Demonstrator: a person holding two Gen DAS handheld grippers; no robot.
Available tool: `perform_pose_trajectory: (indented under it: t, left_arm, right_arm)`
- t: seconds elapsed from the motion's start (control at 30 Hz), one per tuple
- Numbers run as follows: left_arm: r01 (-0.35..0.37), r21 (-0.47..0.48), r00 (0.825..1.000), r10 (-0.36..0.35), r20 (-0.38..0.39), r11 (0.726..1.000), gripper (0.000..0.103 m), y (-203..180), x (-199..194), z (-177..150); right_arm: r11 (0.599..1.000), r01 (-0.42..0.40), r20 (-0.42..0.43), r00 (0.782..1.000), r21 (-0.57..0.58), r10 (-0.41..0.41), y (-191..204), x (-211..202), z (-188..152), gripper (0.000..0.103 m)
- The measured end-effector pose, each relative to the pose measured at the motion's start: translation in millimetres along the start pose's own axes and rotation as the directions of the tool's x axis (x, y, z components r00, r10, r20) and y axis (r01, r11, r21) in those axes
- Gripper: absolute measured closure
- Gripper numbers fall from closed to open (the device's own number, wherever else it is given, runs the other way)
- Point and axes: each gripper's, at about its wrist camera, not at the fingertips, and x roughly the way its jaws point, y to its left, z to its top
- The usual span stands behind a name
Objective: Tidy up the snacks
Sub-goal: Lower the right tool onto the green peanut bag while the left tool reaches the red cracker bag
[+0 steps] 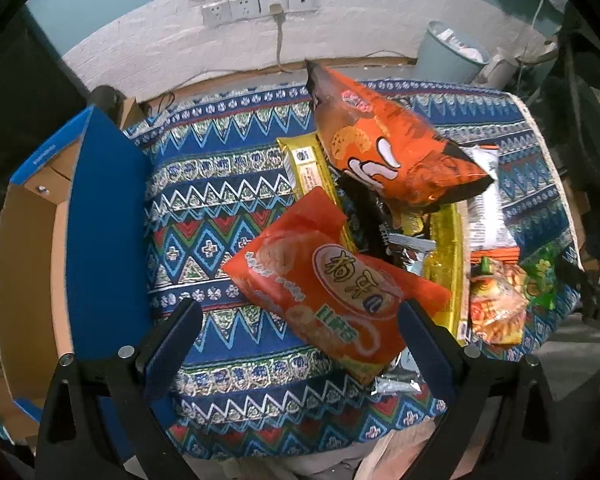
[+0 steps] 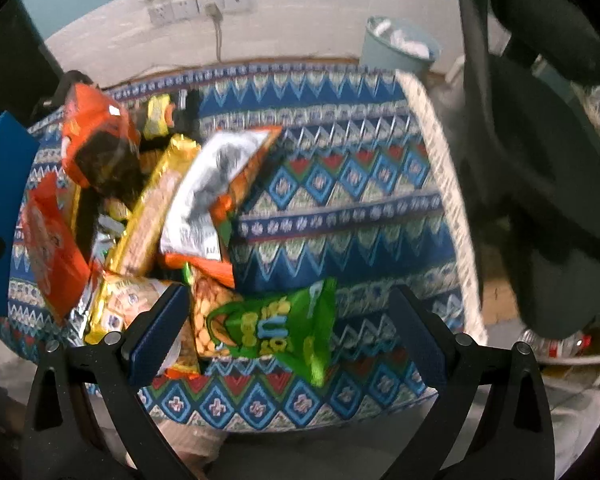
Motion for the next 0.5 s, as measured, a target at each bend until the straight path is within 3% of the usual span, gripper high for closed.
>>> perform_pose_trajectory:
  t: [0.07, 0.17, 0.33, 0.5]
  left_arm:
    - [0.006, -0.007, 1.0, -0.006, -0.019, 1.0, 0.004, 0, 8, 3]
    - [0.014, -0.02, 0.999, -0.015, -0.043, 1.0, 0.004, 0, 18, 6]
    - [0.031, -0.053, 0.996, -0.035, -0.078, 0.998, 0.004, 0, 33, 11]
    - [0.042, -0.079, 0.992, -0.051, -0.115, 0.996, 0.004, -2, 48, 14]
  right_arm:
    - [1.0, -0.006, -0.006, 1.0, 0.006, 0.006, 0, 3, -1, 0.005]
    - [0.994, -0.015, 0.019, 1.0, -0.107, 0.017, 8, -5, 3, 0.005]
    - [0.905, 0.009, -0.027, 0.999, -0.426, -0.022, 35, -2, 2, 0.005]
    - [0.825, -0.049, -0.111, 0.994, -0.563, -0.017, 47, 23, -2, 0.005]
